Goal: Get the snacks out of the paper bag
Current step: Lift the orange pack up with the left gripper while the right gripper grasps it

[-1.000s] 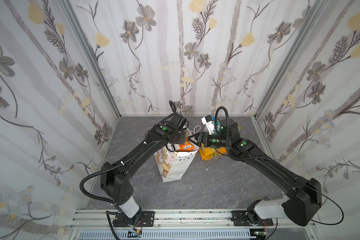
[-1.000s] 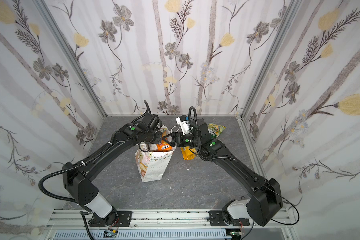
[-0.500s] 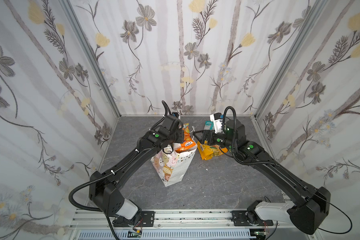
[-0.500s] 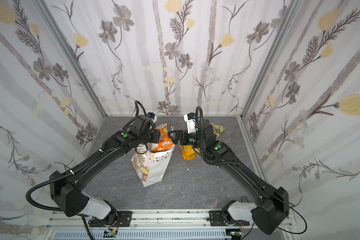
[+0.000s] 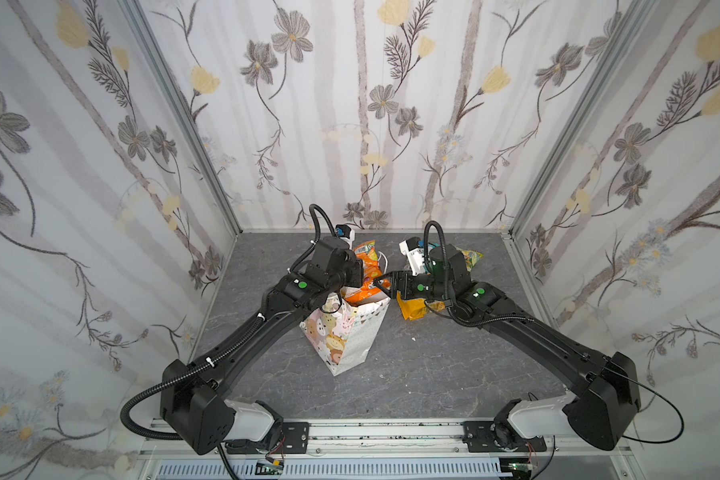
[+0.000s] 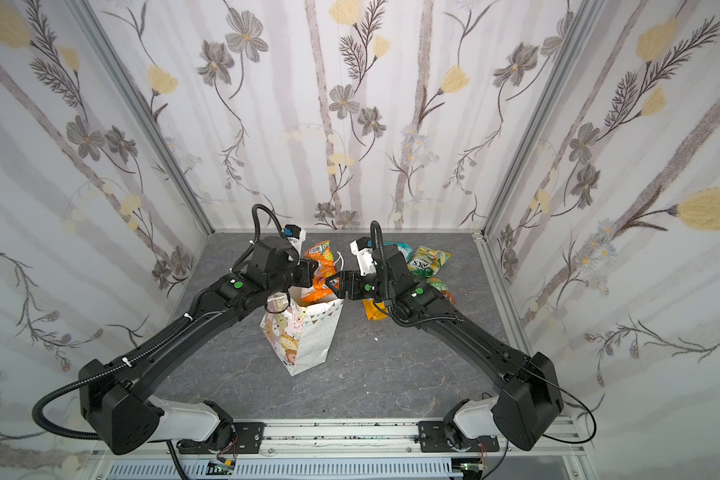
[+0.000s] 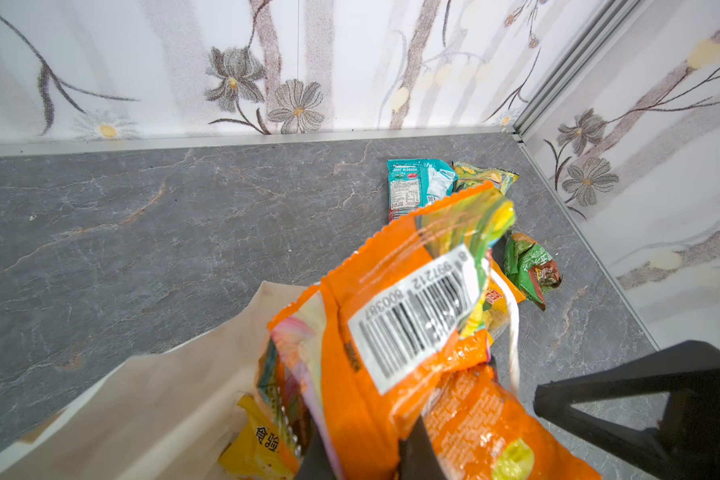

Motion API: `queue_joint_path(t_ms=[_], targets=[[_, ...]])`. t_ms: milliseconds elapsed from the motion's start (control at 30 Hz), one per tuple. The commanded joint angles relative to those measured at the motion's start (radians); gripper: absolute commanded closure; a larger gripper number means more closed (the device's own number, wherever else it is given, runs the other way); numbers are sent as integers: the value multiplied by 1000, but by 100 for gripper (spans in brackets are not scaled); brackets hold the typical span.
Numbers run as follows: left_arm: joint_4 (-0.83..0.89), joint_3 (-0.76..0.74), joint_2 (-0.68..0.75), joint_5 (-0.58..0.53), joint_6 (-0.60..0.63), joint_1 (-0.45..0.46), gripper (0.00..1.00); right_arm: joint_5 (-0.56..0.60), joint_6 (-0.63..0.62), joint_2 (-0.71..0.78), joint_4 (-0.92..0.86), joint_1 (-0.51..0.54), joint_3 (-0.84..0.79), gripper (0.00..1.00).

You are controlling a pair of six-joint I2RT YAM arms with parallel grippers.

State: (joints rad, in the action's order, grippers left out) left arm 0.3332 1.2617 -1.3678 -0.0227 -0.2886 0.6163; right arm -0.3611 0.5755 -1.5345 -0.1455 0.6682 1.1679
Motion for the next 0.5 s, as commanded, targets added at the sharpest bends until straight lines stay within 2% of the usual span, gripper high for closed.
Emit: queue_joint_path(t_ms=[0,200,467], targets=[[-104,-9,25,4,-4,-2,100,33,7,23,53,1,7,17],[-131,-45,74,14,-10,-5,100,54,4,43,103,1,17,20],[-148,-86,104,3,-39,-15,100,-39,6,-3,136,13,61,25]])
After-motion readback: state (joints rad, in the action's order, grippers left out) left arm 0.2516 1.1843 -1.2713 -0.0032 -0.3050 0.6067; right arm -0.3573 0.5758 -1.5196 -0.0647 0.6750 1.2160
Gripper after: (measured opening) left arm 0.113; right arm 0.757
